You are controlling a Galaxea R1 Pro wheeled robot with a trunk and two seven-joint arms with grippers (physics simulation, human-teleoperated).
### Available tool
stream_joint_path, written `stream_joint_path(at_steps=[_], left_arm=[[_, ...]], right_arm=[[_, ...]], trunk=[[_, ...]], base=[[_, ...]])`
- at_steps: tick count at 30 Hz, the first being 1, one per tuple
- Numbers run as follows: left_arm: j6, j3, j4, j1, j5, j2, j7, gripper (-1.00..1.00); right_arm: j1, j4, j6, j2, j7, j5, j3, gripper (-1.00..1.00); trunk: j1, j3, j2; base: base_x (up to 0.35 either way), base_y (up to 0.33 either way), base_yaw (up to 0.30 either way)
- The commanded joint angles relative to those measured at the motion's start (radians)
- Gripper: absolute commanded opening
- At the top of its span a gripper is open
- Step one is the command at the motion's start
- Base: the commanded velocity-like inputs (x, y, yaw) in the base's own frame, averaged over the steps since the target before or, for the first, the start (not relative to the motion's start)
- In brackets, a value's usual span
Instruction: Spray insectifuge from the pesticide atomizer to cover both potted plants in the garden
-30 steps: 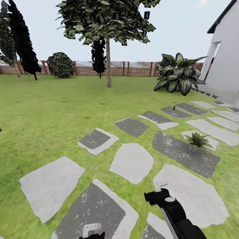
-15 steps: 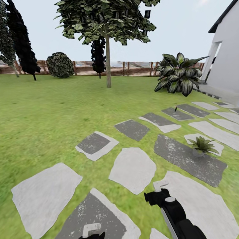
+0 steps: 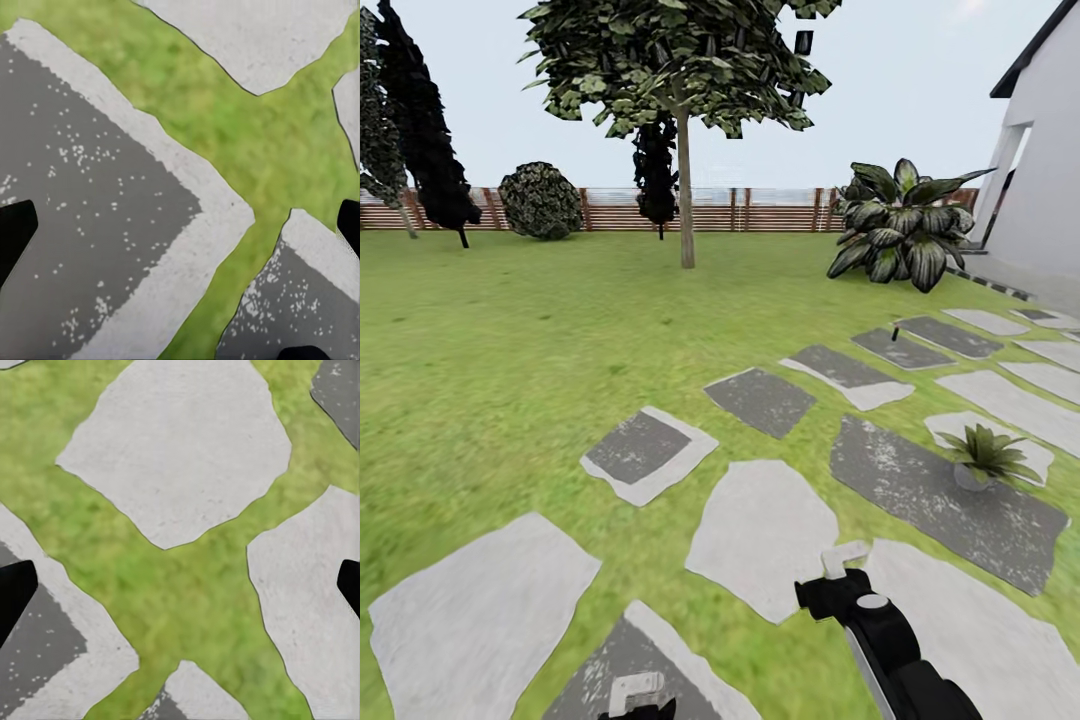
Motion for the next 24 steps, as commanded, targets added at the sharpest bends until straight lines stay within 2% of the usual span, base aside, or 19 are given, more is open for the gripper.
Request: stream_joint_path(at_steps=[1,24], left_arm=[[0.0,0.0,0.0,0.0,0.0,0.0,0.0,1.0],[0.0,0.0,0.0,0.0,-0.001,0.0,0.0,1.0]], right_arm=[[-0.001,0.002,0.001,-0.001,-0.001,-0.001,-0.001,1.0],[0.0,0.003,0.001,0.0,-0.001,0.001,-0.001,1.0]], trunk=[[0.0,0.0,0.0],[0.0,0.0,0.0]], base=[[0.32,0.0,0.0],[0.32,0.0,0.0]])
